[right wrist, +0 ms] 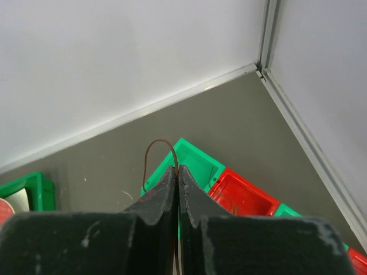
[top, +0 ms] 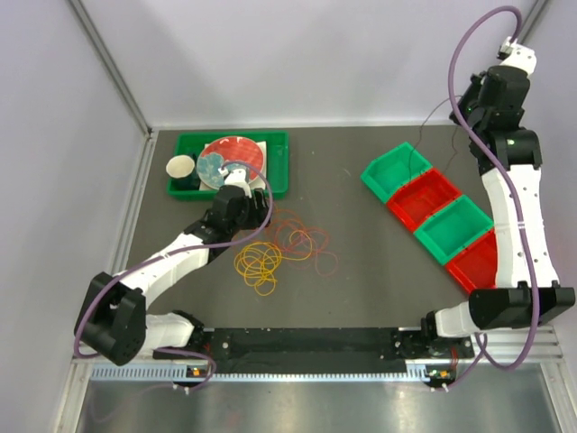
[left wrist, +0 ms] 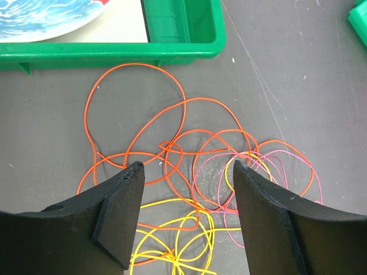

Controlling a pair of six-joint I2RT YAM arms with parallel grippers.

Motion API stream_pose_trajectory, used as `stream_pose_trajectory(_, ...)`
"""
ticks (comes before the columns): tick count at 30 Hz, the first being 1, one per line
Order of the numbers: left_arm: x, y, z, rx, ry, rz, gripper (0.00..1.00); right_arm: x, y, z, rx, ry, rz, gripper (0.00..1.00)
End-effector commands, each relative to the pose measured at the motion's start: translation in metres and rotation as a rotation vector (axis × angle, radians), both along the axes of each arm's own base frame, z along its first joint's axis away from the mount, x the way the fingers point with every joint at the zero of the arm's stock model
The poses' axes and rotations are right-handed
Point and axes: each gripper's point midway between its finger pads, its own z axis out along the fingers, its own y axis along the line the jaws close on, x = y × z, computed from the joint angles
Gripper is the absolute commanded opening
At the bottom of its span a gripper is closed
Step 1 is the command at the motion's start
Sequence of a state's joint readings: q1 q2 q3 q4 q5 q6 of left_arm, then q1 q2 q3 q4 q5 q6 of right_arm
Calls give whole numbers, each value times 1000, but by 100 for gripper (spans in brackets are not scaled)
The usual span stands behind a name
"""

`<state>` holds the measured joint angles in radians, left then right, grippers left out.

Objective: Untangle the cables

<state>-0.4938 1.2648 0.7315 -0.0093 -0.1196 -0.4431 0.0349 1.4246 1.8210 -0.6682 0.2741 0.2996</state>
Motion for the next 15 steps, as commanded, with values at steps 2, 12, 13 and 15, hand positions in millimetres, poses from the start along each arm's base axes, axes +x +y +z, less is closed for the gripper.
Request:
stream_pose_trajectory(2,6,-7,26,-46,-58,-8,68,28,-11,-23,32,-44,16,0)
stream_pose_trajectory(12,8,-9,26,-44,-55,-16,68,48,-33,-29,62,6,-24,0)
stream_pose_trajectory(13,9,-10,25,-43,-52,-17,68,44,-31,-25,68,8,-16,0)
stream_pose_trajectory(15,10,-13,27,-51,-53,-25,68,33,-29,-6,70,-32,-13,0)
